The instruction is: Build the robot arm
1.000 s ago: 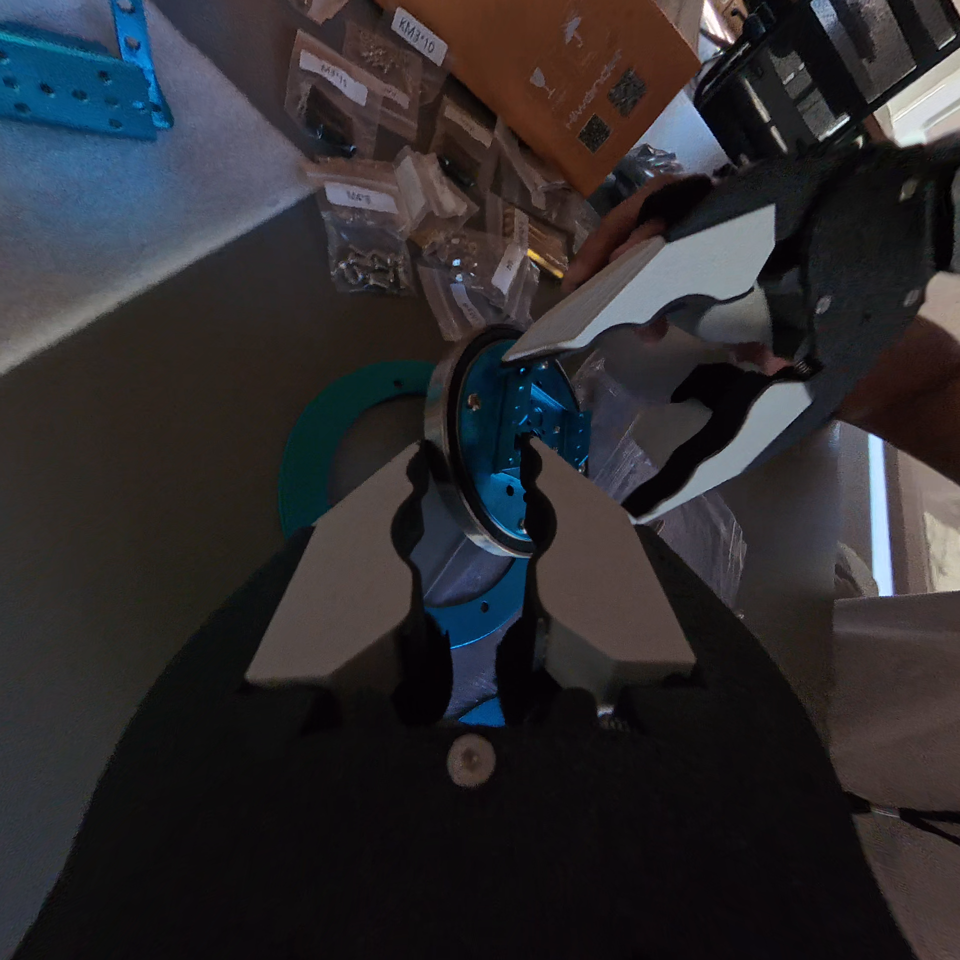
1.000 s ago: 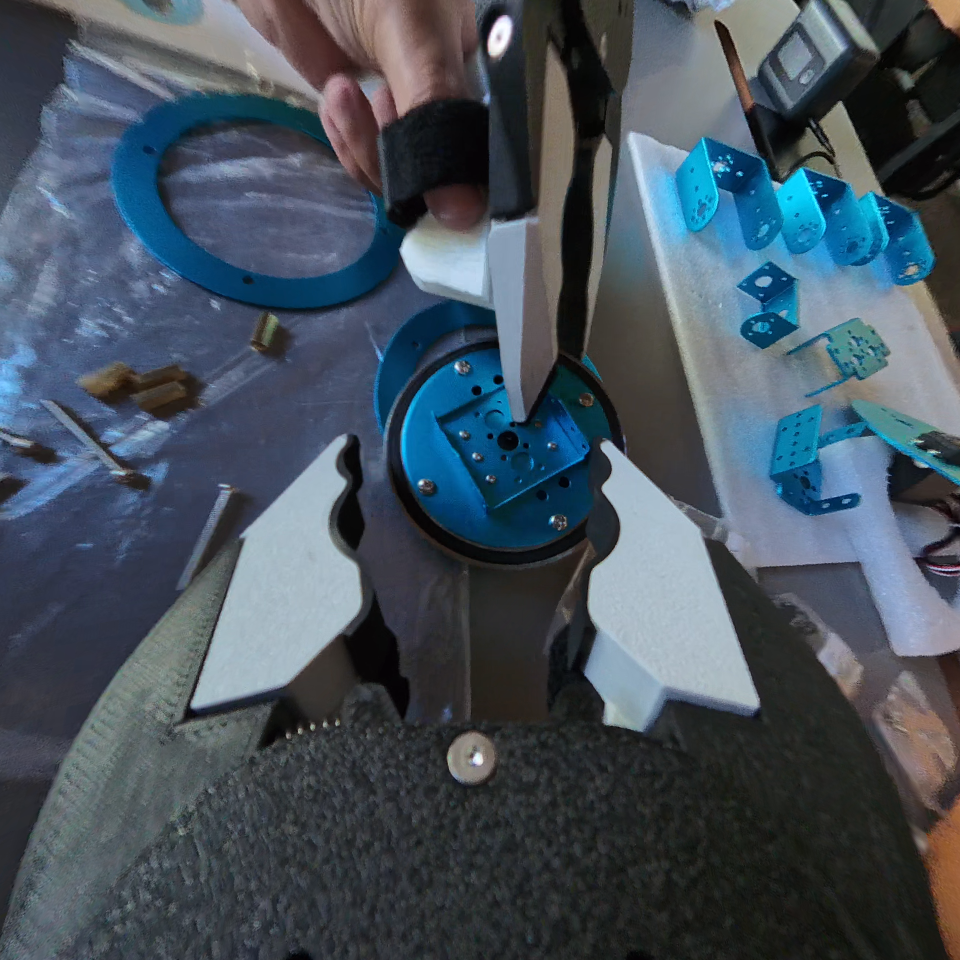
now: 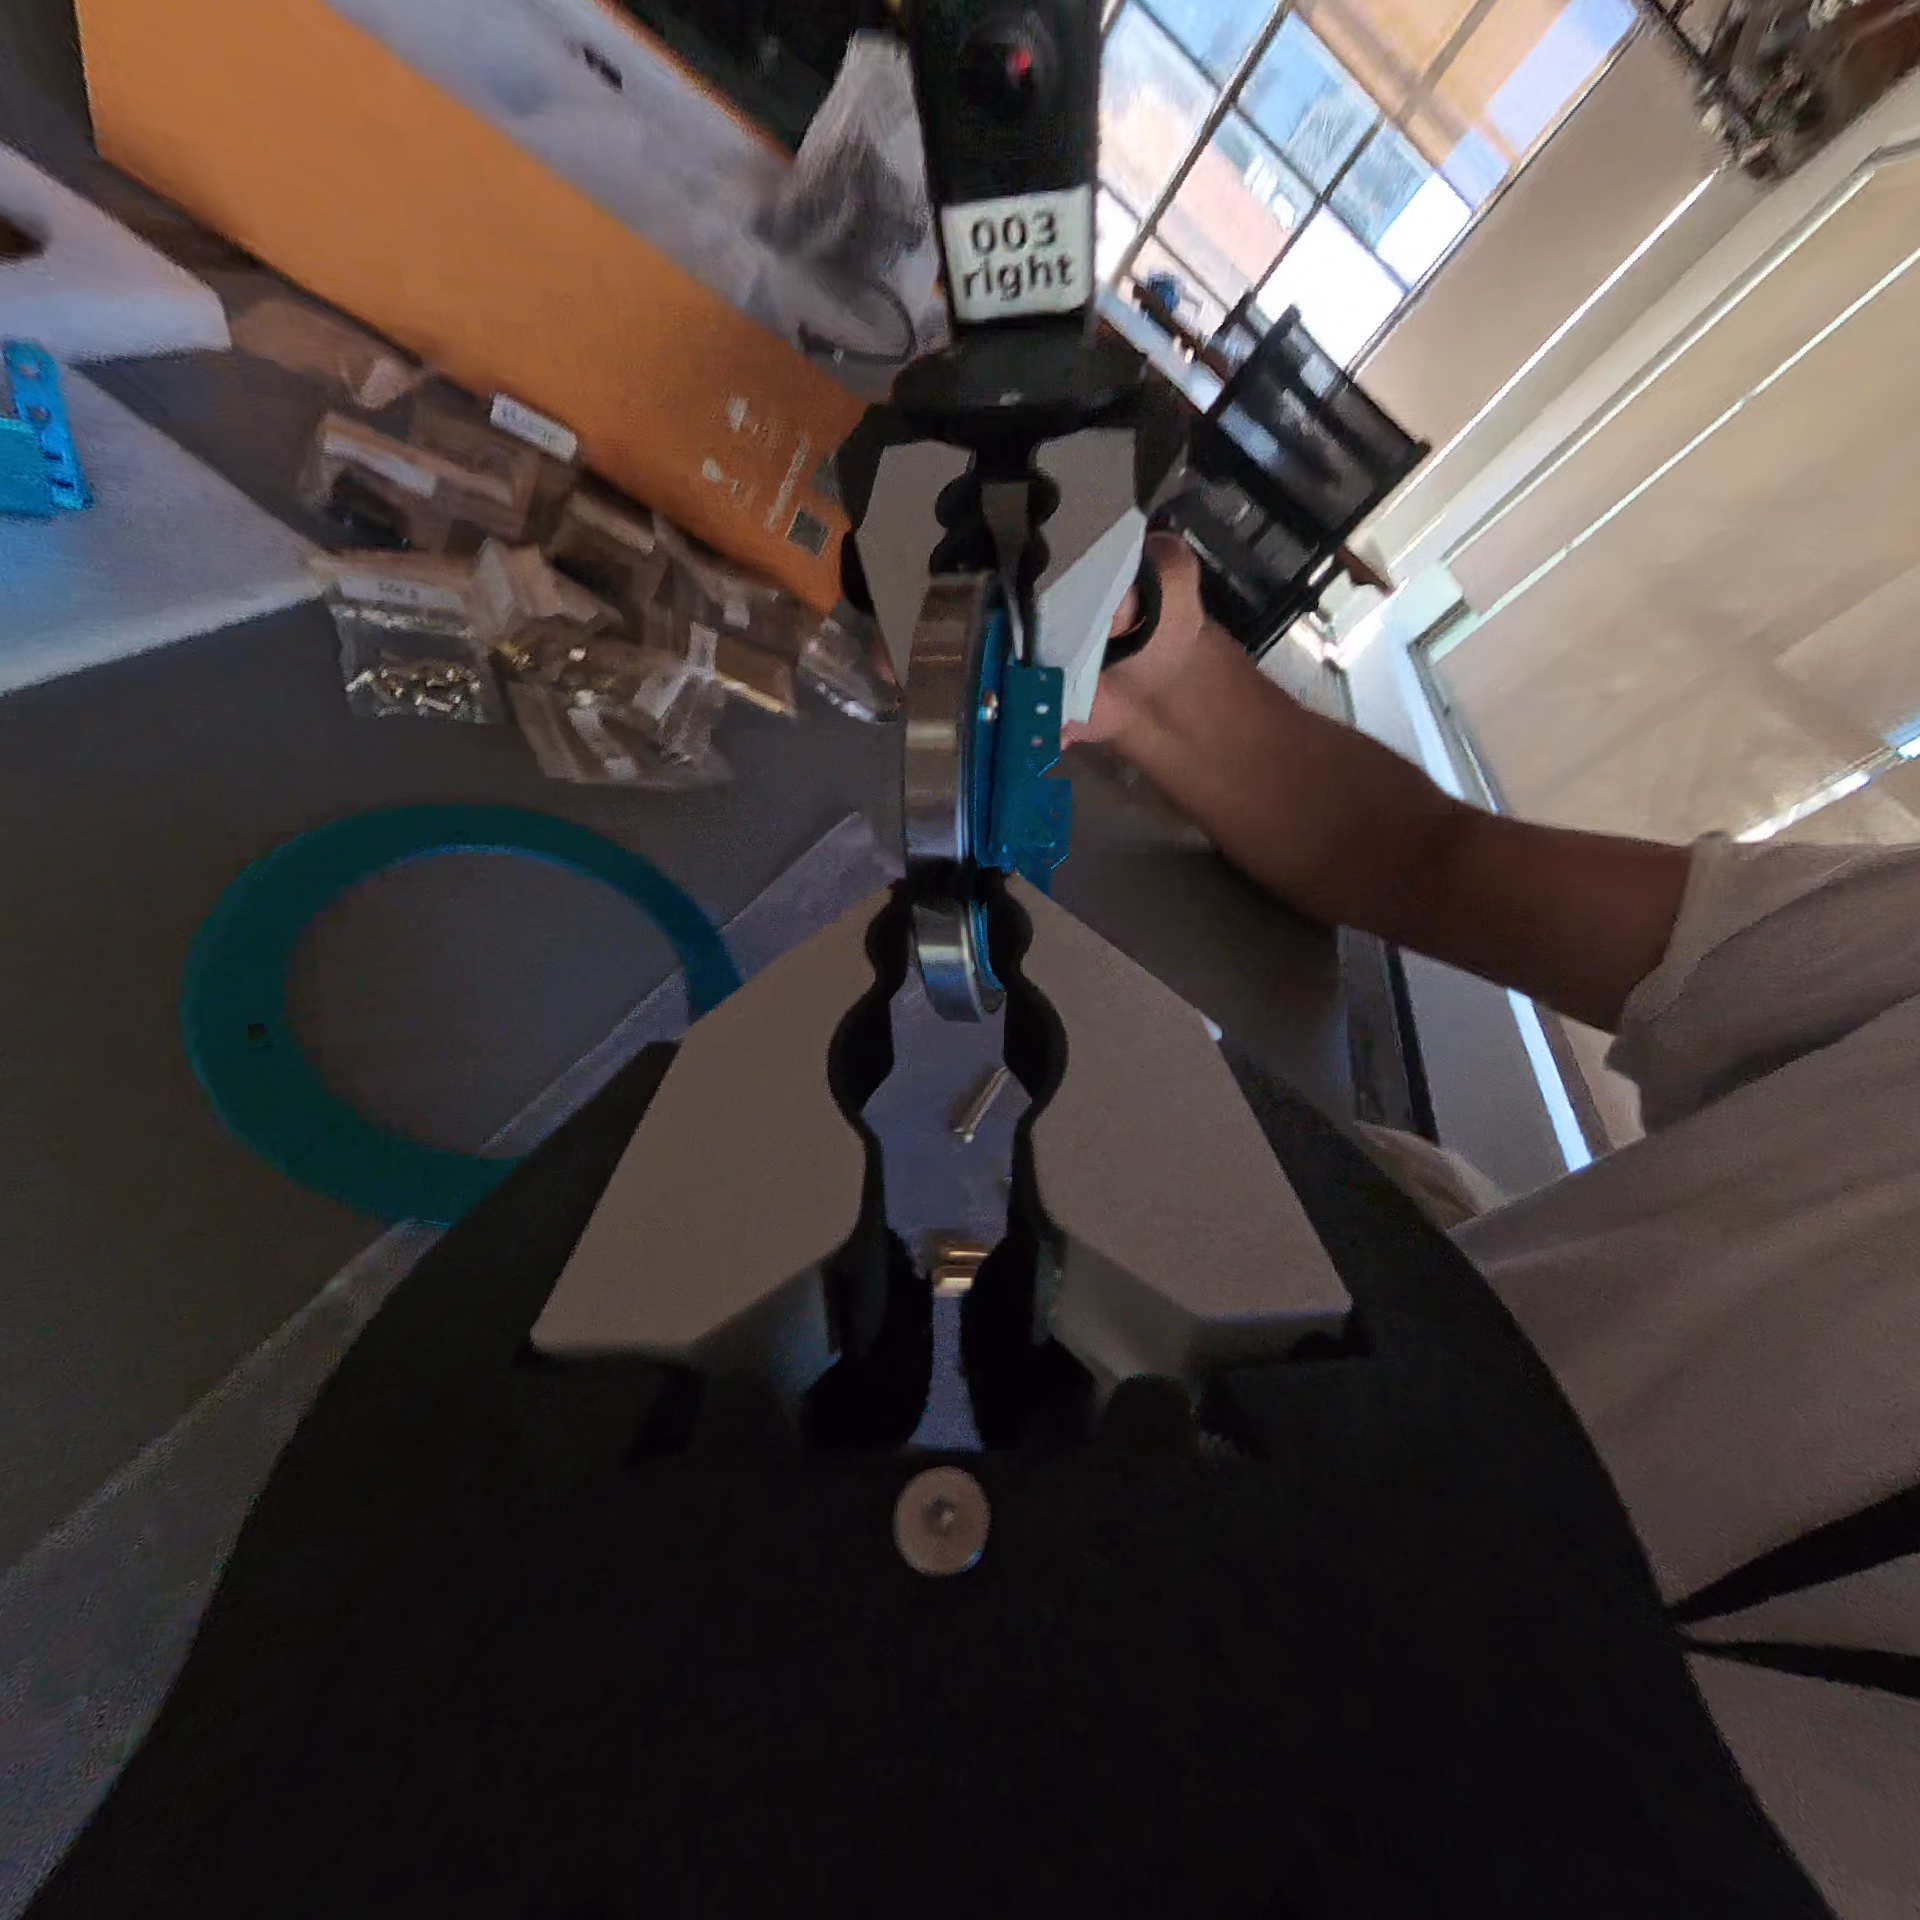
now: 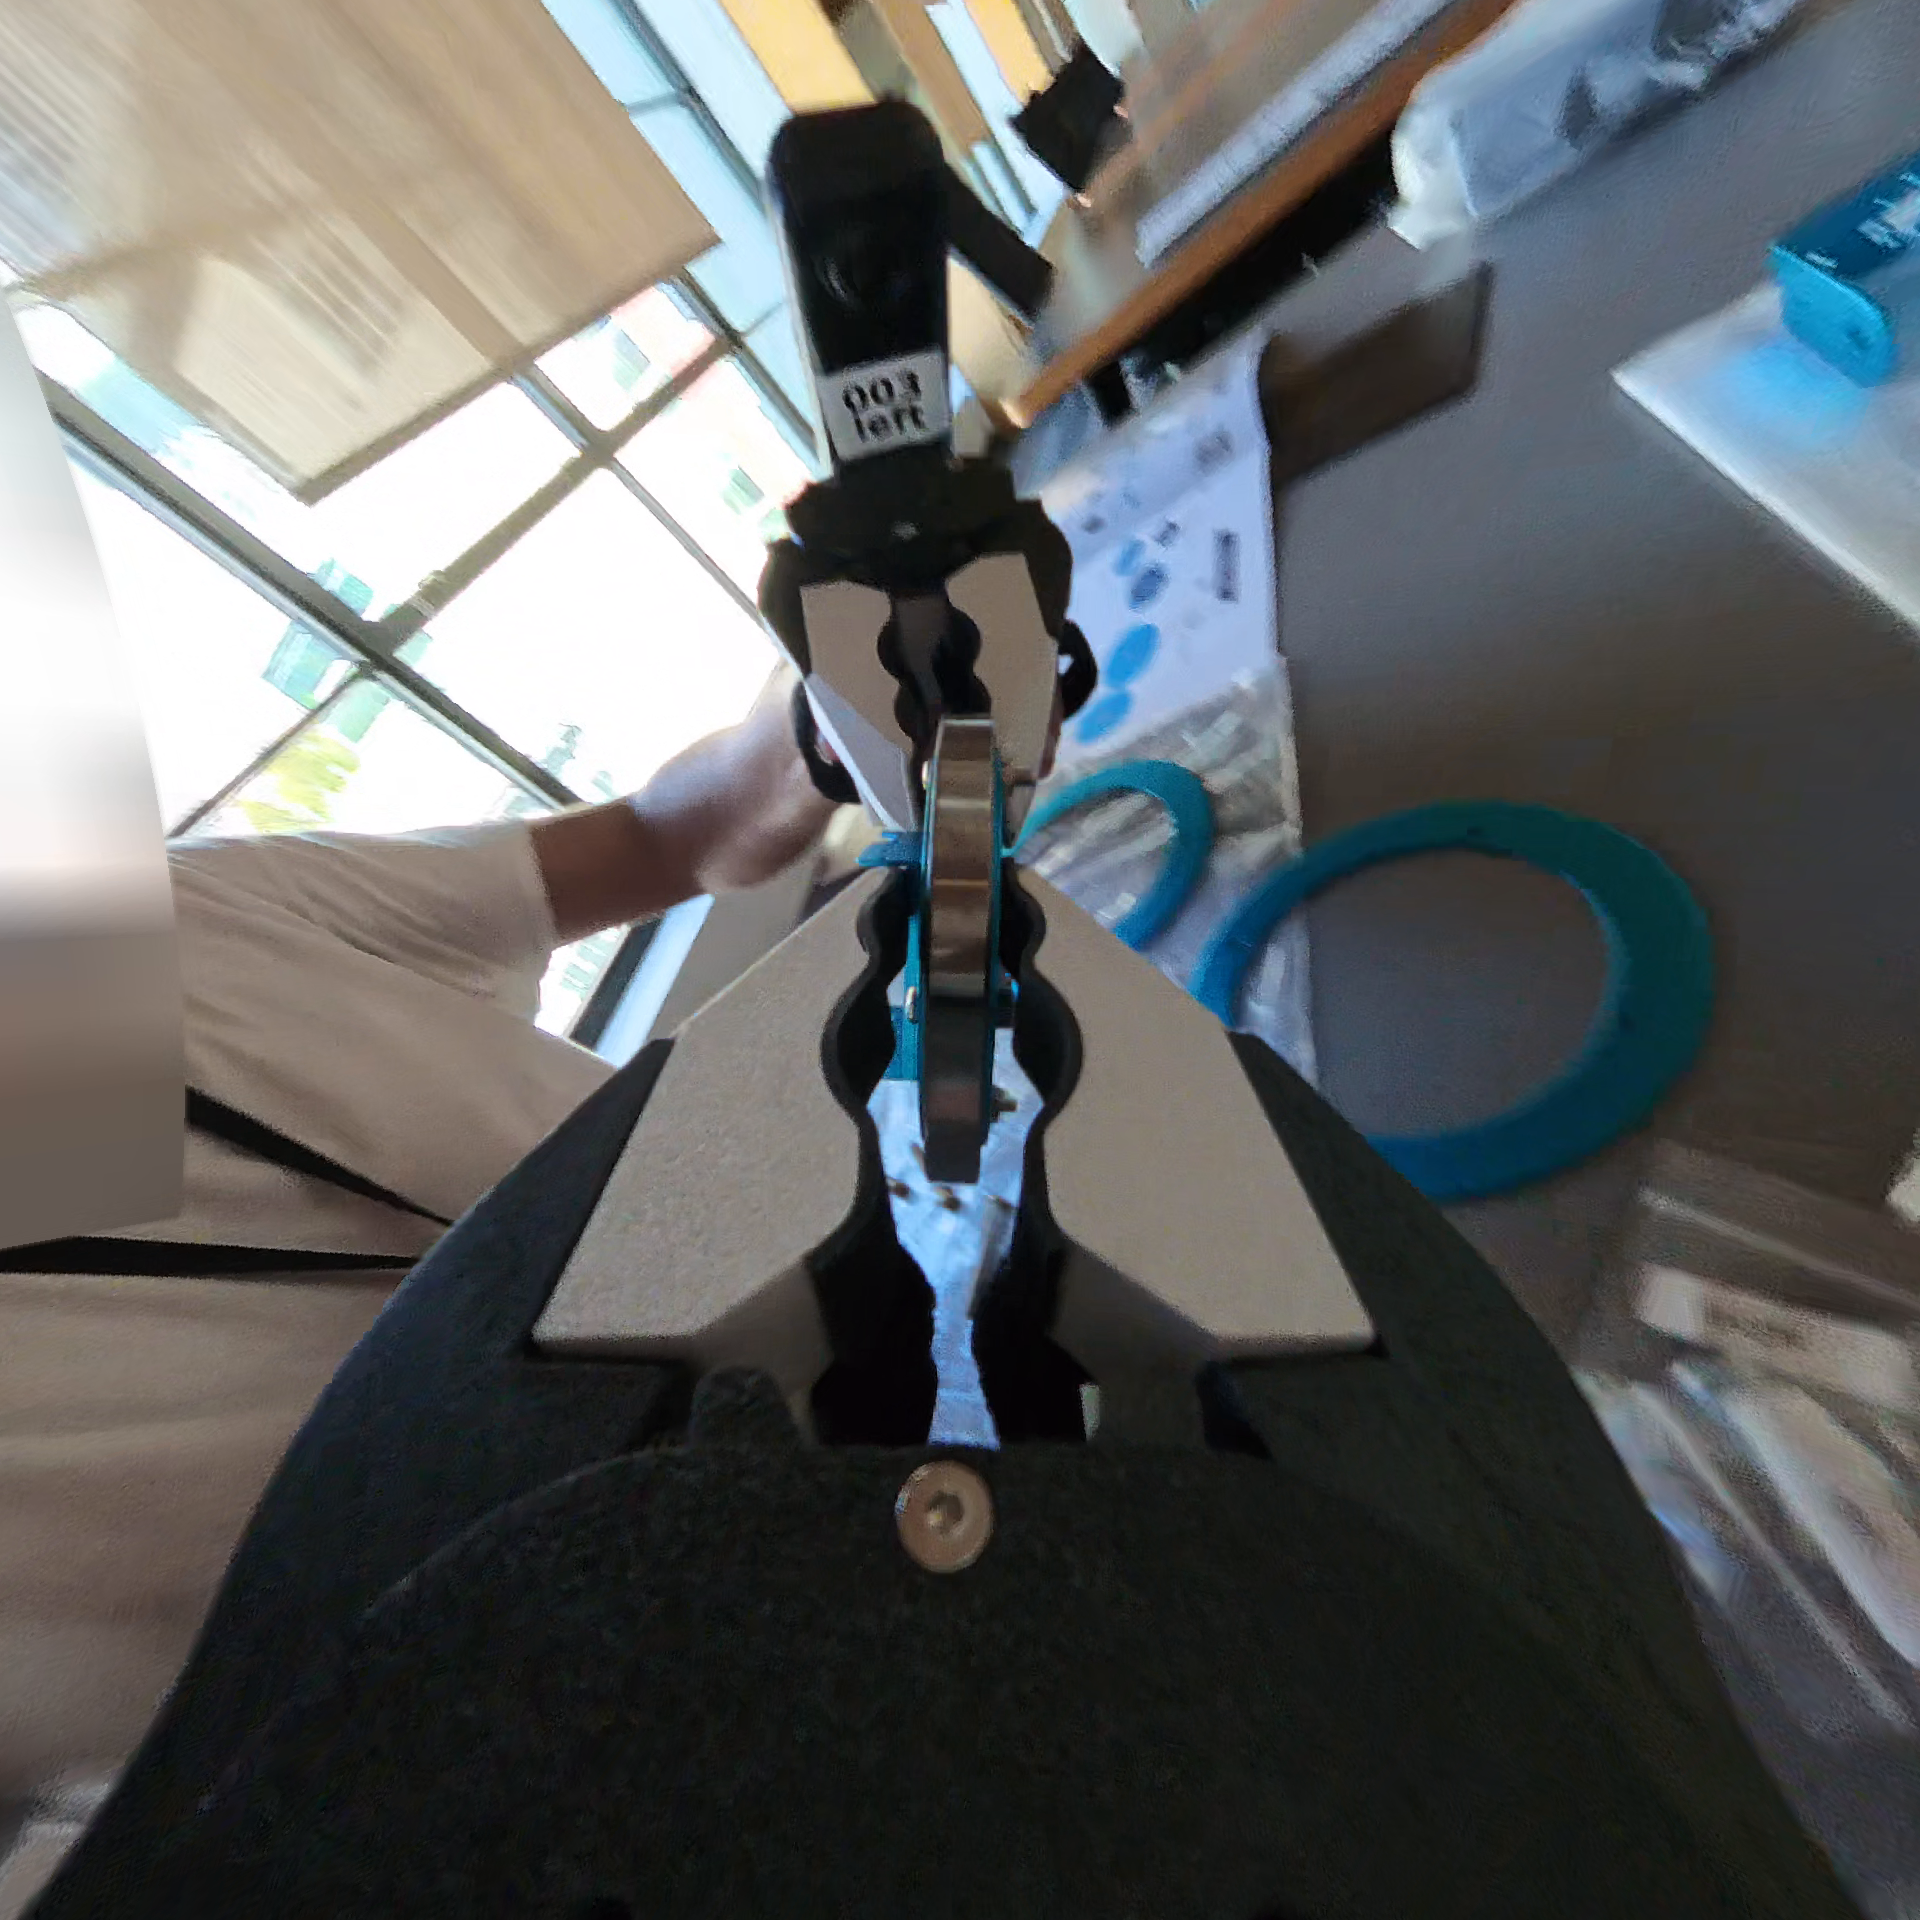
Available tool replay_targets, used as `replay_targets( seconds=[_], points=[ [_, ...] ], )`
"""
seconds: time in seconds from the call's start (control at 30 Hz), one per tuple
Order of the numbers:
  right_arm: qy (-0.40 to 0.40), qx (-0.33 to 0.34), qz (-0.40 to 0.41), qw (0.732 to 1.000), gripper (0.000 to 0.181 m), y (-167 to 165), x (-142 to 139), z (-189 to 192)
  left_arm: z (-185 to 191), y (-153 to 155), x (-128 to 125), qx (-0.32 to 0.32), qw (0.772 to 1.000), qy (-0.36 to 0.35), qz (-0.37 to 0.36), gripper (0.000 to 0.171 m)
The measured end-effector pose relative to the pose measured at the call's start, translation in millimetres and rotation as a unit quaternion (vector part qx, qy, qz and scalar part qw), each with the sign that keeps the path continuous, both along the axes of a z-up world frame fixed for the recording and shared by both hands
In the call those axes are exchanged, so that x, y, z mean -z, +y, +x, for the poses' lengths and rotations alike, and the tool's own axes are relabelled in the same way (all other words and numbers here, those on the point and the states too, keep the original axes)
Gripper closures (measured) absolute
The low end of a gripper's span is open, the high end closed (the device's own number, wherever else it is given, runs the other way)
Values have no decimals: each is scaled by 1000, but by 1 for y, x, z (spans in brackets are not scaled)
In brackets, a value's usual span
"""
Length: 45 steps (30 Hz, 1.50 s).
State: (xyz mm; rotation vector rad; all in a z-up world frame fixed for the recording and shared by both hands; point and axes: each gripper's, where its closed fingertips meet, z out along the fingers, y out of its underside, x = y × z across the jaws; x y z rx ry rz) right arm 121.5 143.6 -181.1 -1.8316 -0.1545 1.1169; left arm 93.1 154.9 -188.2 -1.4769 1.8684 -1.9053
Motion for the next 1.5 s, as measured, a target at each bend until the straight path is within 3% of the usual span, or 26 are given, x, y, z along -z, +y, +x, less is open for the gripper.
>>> replay_targets(
  seconds=[0.1, 0.2, 0.37, 0.53, 0.67, 0.73, 0.87, 0.97, 1.1, 1.37, 1.5],
  points=[
    [0, -36, 5, 999, 166, 2, -27, -36, -39, 1, -23, -64, 997, -28, -12, 158],
    [-2, -76, -22, 997, 166, 14, -36, -85, -88, 11, -29, -145, 987, -51, -50, 157],
    [12, -129, -103, 986, 166, 34, -23, -143, -174, 25, -9, -266, 956, -73, -95, 152],
    [23, -77, -169, 982, 166, 48, 4, -133, -270, 53, 19, -377, 922, -81, -26, 146],
    [46, 2, -184, 982, 166, 57, 21, -107, -314, 96, 29, -426, 904, -30, 34, 146],
    [55, 33, -179, 982, 166, 60, 26, -101, -330, 122, 43, -446, 888, 36, 100, 146],
    [80, 72, -172, 979, 166, 60, 27, -99, -378, 167, 72, -486, 826, 177, 221, 146],
    [77, 85, -181, 977, 166, 62, 33, -96, -395, 177, 76, -479, 816, 223, 236, 144],
    [87, 77, -201, 973, 166, 66, 44, -92, -396, 181, 74, -472, 816, 229, 243, 143],
    [85, 44, -207, 974, 166, 67, 52, -86, -379, 168, 79, -491, 804, 233, 240, 142],
    [97, 20, -202, 974, 166, 70, 50, -87, -361, 154, 66, -496, 816, 197, 221, 140]
  ],
)
